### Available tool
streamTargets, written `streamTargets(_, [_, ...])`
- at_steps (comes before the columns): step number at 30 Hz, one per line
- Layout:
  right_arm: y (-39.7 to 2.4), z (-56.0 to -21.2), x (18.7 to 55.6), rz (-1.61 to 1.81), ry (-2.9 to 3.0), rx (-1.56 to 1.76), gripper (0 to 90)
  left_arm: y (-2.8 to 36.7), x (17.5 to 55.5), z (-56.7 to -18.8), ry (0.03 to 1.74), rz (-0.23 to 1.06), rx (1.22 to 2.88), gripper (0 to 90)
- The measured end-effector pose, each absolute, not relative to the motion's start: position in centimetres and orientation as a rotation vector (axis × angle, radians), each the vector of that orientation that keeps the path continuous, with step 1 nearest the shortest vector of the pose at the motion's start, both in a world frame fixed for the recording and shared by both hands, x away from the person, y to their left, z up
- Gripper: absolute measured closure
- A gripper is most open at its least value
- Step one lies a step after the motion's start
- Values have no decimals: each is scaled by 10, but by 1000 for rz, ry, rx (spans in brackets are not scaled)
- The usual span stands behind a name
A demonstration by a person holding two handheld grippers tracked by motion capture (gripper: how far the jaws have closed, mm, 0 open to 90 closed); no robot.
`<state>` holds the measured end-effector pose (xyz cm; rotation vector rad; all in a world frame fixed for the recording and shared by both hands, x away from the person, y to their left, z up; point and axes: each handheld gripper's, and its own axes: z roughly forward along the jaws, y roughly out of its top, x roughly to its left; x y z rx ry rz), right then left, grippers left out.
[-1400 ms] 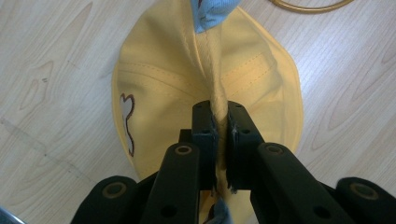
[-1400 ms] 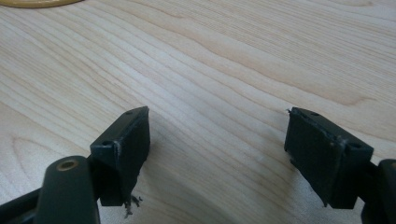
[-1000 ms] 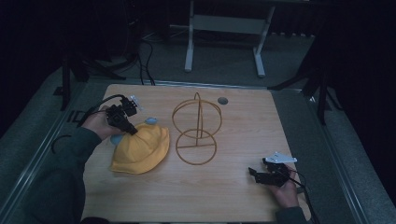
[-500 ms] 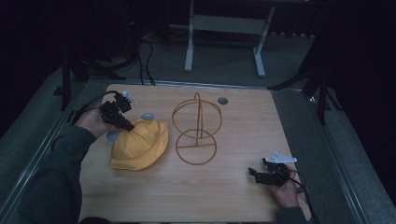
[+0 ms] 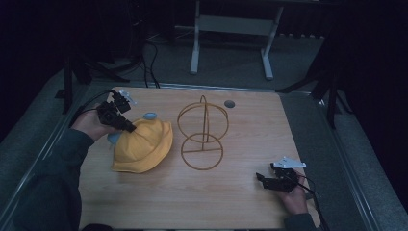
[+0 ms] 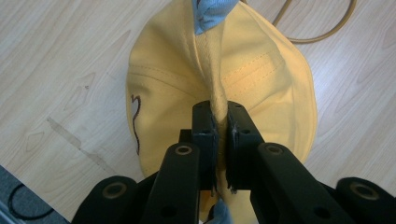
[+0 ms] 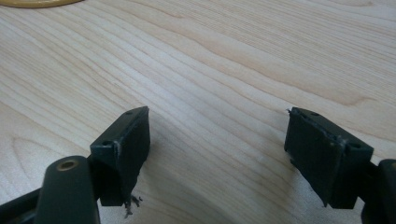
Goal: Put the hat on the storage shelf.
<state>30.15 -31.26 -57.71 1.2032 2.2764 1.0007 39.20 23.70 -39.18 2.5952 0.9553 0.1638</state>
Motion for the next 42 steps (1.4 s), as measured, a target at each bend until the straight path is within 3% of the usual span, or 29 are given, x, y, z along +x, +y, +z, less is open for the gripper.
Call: streamTargets(42, [-313,-577,302,1000,2276,1201,220,249,384,-359,883,170,2468,841])
